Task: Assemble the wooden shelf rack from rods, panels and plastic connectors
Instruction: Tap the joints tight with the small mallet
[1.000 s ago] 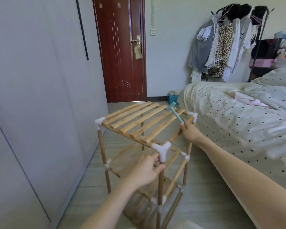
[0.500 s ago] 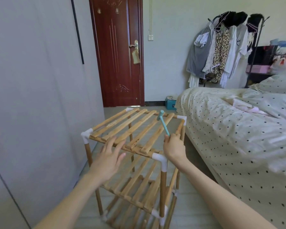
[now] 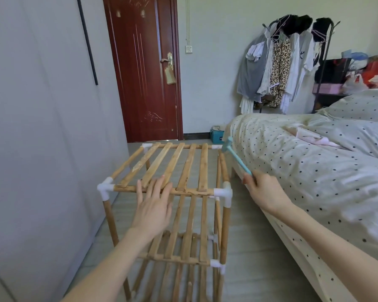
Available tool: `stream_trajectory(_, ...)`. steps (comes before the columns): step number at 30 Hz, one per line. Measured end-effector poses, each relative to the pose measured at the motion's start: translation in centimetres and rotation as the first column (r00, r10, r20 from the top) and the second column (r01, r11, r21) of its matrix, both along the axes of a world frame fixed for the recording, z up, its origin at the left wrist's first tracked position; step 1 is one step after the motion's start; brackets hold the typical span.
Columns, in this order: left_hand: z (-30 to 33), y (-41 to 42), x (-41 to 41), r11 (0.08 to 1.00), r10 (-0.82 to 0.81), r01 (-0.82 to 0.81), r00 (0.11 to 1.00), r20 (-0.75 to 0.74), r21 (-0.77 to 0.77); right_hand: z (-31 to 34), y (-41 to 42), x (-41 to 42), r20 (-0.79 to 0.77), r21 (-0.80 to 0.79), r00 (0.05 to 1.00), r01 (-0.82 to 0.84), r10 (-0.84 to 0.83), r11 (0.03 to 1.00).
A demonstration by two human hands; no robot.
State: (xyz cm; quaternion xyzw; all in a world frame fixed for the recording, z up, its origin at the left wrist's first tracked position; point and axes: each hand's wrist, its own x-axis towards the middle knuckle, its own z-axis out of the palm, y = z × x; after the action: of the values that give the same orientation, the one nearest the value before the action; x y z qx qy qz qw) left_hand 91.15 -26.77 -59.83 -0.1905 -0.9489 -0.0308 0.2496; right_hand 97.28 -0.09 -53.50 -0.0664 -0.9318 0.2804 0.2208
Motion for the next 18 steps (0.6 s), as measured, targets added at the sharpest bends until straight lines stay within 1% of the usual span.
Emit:
stream_trajectory(1, 0.2, 0.1, 0.1, 1.000, -0.003, 0.003, 1.000, -0.016, -0.006, 0.1, 0.3, 0.8, 0.069, 0.050, 0.997, -0.034, 0.030, 0.998)
stream_trajectory(2, 0.4, 0.3, 0.3, 1.000, -0.003, 0.003, 0.999, -0.049, -0.010, 0.5, 0.6, 1.6, 0.092, 0.074, 0.995, -0.053, 0.046, 0.996)
stream_trajectory(3, 0.5, 0.4, 0.5, 1.000, -0.005, 0.003, 0.996, -0.092, -0.017, 1.0, 0.7, 2.2, 0.053, 0.075, 0.998, -0.043, 0.040, 0.996)
stream_trajectory(4, 0.6, 0.4, 0.7, 1.000, 0.000, -0.002, 0.991, -0.134, -0.021, 1.6, 0.8, 2.7, -0.049, 0.049, 0.999, -0.009, 0.011, 0.999)
stream_trajectory(5, 0.6, 0.3, 0.9, 1.000, 0.011, -0.014, 0.987, -0.158, -0.015, 1.9, 0.8, 3.3, -0.199, -0.014, 0.979, 0.040, -0.042, 0.999)
stream_trajectory(6, 0.7, 0.3, 1.0, 1.000, 0.026, -0.027, 0.984, -0.175, -0.001, 2.0, 0.7, 4.0, -0.346, -0.092, 0.933, 0.074, -0.102, 0.993)
stream_trajectory(7, 0.7, 0.4, 1.1, 0.999, 0.039, -0.037, 0.984, -0.176, 0.016, 1.8, 0.5, 4.8, -0.423, -0.131, 0.894, 0.099, -0.146, 0.986)
stream_trajectory(8, 0.8, 0.5, 1.2, 0.999, 0.050, -0.046, 0.985, -0.165, 0.029, 1.3, 0.3, 5.5, -0.390, -0.108, 0.909, 0.113, -0.147, 0.988)
stream_trajectory(9, 0.8, 0.7, 1.4, 0.998, 0.061, -0.057, 0.987, -0.146, 0.031, 0.4, 0.1, 6.0, -0.241, 0.004, 0.964, 0.112, -0.108, 0.994)
stream_trajectory(10, 0.7, 0.8, 1.5, 0.997, 0.076, -0.072, 0.989, -0.130, 0.031, -0.4, 0.0, 6.3, -0.018, 0.137, 0.998, 0.055, -0.053, 0.989)
stream_trajectory(11, 0.7, 1.0, 1.6, 0.996, 0.090, -0.087, 0.988, -0.123, 0.031, -0.8, 0.4, 6.5, 0.169, 0.223, 0.986, -0.024, -0.014, 0.974)
stream_trajectory(12, 0.6, 1.1, 1.6, 0.995, 0.100, -0.097, 0.987, -0.123, 0.028, -0.4, 1.1, 6.6, 0.245, 0.229, 0.970, -0.050, -0.008, 0.972)
stream_trajectory(13, 0.6, 1.1, 1.7, 0.994, 0.107, -0.104, 0.986, -0.129, 0.024, 0.1, 1.7, 6.6, 0.186, 0.180, 0.983, -0.035, 0.001, 0.983)
stream_trajectory(14, 0.6, 1.3, 1.8, 0.993, 0.117, -0.114, 0.983, -0.140, 0.026, 0.8, 2.1, 6.5, 0.035, 0.068, 0.999, 0.005, -0.007, 0.998)
stream_trajectory(15, 0.6, 1.5, 2.0, 0.991, 0.134, -0.131, 0.981, -0.144, 0.024, 1.3, 2.2, 6.6, -0.165, -0.057, 0.985, 0.048, -0.056, 0.997)
stream_trajectory(16, 0.5, 1.7, 2.2, 0.988, 0.155, -0.154, 0.978, -0.136, 0.020, 1.3, 2.2, 6.6, -0.345, -0.165, 0.930, 0.073, -0.127, 0.984)
stream_trajectory(17, 0.4, 2.0, 2.4, 0.984, 0.177, -0.176, 0.976, -0.128, 0.018, 1.0, 1.8, 6.9, -0.407, -0.194, 0.897, 0.097, -0.170, 0.976)
stream_trajectory(18, 0.3, 2.3, 2.6, 0.981, 0.192, -0.191, 0.974, -0.124, 0.017, 0.2, 1.5, 6.9, -0.333, -0.153, 0.927, 0.126, -0.171, 0.980)
